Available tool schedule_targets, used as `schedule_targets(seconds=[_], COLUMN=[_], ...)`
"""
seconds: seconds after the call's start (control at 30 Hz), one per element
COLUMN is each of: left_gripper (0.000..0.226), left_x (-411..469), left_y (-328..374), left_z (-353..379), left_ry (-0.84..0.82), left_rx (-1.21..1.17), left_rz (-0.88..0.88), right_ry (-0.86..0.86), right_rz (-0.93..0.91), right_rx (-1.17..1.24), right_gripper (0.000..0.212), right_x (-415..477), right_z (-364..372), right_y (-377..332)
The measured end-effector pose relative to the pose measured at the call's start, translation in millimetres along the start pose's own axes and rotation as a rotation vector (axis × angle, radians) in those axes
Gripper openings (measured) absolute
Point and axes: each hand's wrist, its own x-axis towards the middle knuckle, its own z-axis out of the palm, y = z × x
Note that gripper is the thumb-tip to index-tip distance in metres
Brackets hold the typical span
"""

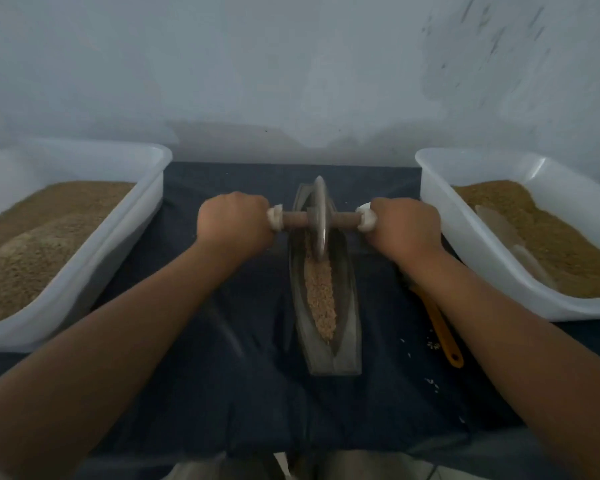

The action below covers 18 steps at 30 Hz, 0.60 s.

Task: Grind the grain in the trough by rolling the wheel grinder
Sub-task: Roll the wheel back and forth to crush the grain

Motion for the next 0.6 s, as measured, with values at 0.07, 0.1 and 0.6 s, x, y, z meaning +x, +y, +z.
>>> schedule_targets(seconds=[0.07,0.1,0.6], left_gripper=[0.041,0.042,0.037], left_x=[-11.6,-27.5,5.4], left_y=[-1.2,-4.9,-9.8], left_z=[0.6,1.4,19.8], left_ry=[-0.006,0.017,-0.014], left_rx=[0.011,0.016,-0.063], left_rz=[0.008,0.031,-0.023], right_ry=[0.004,0.057,0.061], right_rz=[-0.019,-0.042,-0.039], right_rx=[0.021,0.010,-0.069], right_gripper=[0.040,0.041,0.034], right_x=[-10.1,-23.2,16.3], right_z=[0.0,-3.7,10.6], right_y=[3.2,4.1,6.6])
